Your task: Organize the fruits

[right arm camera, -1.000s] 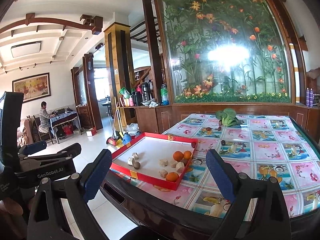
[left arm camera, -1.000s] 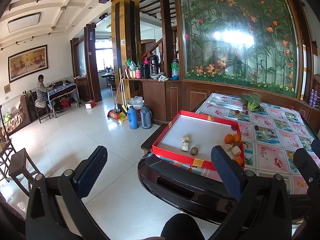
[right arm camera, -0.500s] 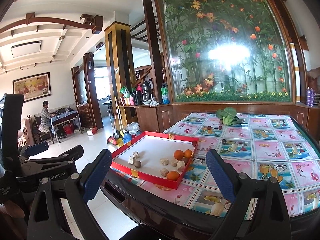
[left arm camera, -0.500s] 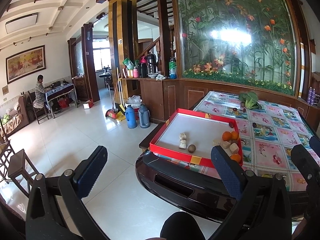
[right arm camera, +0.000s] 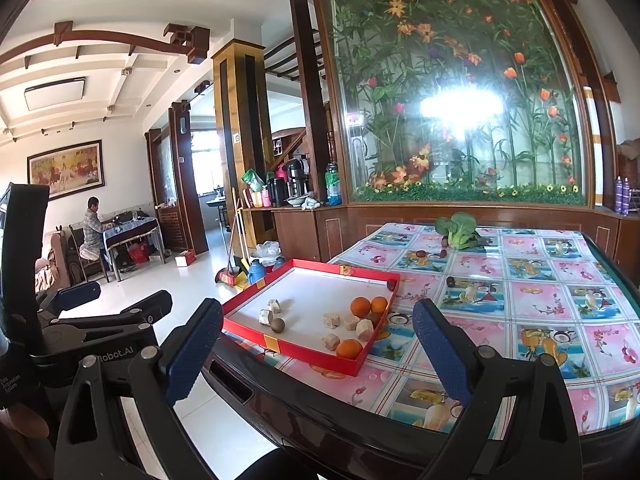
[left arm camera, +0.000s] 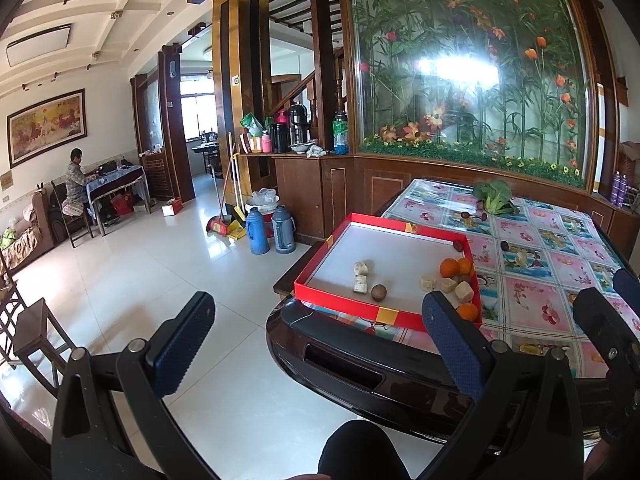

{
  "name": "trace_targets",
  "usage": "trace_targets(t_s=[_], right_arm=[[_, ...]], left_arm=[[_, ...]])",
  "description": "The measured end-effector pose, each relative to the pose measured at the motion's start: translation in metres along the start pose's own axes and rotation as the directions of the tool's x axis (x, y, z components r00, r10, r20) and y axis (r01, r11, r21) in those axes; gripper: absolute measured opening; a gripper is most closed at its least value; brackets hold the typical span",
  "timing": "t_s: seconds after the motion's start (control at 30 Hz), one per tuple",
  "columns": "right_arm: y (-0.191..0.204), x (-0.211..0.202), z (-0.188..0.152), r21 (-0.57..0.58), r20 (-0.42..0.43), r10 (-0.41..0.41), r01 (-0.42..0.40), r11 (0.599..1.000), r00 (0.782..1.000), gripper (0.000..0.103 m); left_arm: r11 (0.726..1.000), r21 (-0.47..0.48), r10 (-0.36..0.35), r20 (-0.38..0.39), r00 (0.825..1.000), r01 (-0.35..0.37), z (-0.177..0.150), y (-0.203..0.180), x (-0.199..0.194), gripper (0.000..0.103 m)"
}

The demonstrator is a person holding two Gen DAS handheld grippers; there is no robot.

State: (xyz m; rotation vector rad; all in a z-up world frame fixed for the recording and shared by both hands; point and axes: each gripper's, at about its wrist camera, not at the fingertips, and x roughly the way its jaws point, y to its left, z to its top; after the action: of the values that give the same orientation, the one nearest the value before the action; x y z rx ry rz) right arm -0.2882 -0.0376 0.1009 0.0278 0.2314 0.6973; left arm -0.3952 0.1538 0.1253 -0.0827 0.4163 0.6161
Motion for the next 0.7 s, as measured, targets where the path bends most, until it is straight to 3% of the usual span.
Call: trace_targets(t_s=[0.7], right_arm=[[0.0045, 0.002, -0.005, -0.003, -0.003, 0.001, -0.001, 1.0, 1.0, 0.096]], left_arm=[[1.0, 0.001, -0.011, 0.002, 1.0, 0.011, 0.0021, 0.0023, -0.002, 0.103]])
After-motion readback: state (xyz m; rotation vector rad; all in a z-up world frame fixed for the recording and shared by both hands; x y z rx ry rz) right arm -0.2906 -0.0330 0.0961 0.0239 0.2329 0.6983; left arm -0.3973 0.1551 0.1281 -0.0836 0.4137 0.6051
